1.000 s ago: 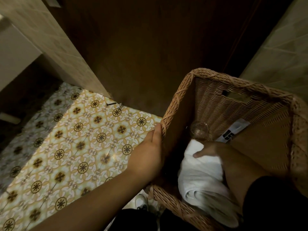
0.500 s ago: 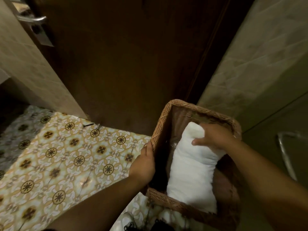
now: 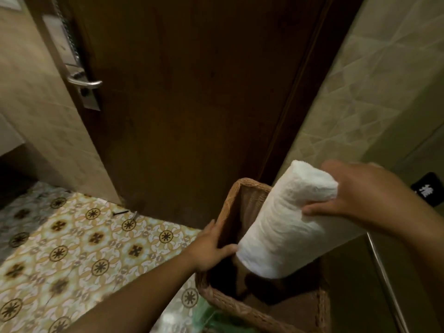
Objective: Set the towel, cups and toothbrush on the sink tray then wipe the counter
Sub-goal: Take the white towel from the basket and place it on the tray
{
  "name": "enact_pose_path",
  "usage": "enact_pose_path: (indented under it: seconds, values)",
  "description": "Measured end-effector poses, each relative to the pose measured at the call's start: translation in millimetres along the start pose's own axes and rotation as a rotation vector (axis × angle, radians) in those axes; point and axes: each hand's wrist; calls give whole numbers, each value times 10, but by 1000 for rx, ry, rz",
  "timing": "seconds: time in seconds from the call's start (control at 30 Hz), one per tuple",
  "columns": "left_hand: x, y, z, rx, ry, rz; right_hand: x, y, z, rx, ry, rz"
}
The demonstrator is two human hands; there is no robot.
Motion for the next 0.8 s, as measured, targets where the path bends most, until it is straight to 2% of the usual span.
enact_pose_path:
  seconds: [0.23,0.27,0.4,0.53,0.8]
  values:
    - [-797,664,573,443,268,376,-855,-576,-367,-359,94,-246]
    - [-900,686,678,456,325,413,-962,-728,-439,-422,101,-257]
    - [-1285,456,1152,260,554,456,-1285,-1385,-724,-659,75,-282]
    - [-1621,131,1620,128,680,488,-1396,-2127,-1053,-849,50,-372]
    - [-2223,-944,2230,-43,832,695,-1033,-3940,-2100,-1009,-7,-464]
Point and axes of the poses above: each hand's wrist, its own z-axis away from the middle knuckle, its own x-axis out of the palm, y = z × x, and after that the axes turned 6 degrees about -z, right-handed
